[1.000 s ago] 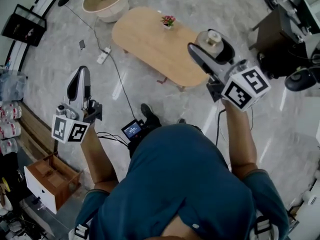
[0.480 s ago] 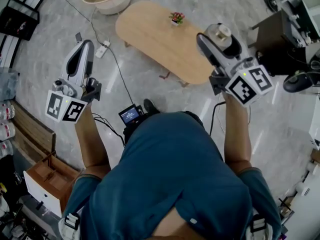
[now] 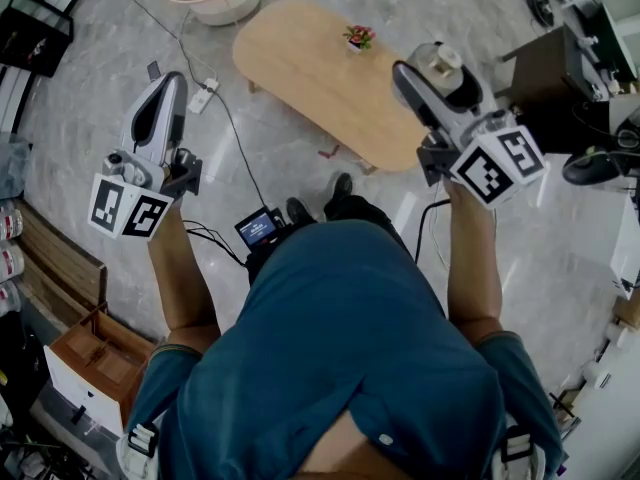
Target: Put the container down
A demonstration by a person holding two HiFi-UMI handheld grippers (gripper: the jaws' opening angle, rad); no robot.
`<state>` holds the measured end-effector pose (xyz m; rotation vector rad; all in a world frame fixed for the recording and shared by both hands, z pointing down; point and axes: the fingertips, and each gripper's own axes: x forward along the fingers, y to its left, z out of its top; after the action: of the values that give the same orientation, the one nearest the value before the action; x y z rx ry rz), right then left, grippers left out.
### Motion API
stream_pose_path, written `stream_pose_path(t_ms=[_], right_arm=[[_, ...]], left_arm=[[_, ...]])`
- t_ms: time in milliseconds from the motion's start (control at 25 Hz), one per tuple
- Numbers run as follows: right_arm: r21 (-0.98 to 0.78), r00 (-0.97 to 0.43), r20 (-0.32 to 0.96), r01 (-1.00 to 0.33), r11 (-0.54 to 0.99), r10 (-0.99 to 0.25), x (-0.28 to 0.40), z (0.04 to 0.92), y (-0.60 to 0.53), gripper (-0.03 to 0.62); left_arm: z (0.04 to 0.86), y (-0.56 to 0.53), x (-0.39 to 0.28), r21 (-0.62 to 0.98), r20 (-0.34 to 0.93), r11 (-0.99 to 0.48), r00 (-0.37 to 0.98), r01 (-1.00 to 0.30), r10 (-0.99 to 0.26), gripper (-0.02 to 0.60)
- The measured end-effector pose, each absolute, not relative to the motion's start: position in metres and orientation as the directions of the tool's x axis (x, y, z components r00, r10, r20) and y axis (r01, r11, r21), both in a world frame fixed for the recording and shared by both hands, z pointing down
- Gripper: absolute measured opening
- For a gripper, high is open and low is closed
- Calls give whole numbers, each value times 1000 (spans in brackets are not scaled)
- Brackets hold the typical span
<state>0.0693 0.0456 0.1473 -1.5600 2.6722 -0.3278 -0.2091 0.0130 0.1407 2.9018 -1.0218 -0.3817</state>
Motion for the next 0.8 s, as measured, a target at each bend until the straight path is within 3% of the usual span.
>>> stream_pose_path(t_ms=[480,800], right_arm=[[-250,-576,68,-800,545,-814,70,171,-42,345],[-284,-617,64,-765,578,-784,105,185,-127,345]], left_arm=[[149,-42,-215,108,-161,-713,696,-692,-700,-5],[148,-114,-172,97,-123,-695,685,-712,-719,-5]])
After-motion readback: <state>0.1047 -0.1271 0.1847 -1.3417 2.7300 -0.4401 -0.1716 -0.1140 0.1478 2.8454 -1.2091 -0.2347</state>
